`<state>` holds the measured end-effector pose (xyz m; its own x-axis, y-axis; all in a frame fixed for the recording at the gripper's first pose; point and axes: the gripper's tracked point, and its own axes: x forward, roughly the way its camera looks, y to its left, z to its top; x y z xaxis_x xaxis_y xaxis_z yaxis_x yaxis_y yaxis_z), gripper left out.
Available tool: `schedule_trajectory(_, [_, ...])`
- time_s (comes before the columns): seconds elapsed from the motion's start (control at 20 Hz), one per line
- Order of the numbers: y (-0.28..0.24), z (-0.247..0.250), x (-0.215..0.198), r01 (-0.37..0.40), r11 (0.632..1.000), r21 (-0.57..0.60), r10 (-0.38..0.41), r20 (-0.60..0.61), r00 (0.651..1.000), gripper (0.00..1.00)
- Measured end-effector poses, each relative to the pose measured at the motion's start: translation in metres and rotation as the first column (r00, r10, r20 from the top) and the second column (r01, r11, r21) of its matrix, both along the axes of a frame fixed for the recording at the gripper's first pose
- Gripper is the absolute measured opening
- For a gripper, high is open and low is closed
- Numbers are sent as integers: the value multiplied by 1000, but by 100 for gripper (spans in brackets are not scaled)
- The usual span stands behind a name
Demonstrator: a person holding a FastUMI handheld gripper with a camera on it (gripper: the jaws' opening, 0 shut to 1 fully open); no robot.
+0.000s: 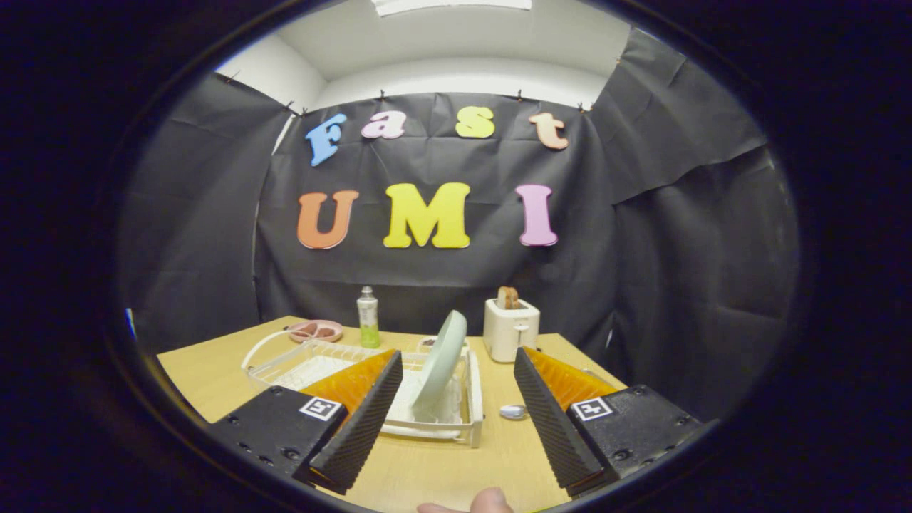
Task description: Take the plate from the dish rack, then take the spoon from the basket and place it into the plate.
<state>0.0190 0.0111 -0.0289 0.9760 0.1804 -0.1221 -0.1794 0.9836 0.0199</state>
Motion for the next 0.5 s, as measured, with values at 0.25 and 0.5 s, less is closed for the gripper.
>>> schedule_trajectory(0.25, [0, 8, 24, -116, 993, -15, 113, -121, 986, 100])
schedule_trajectory(0.5, [-5, 52, 62, -156, 988, -20, 148, -213, 966, 100])
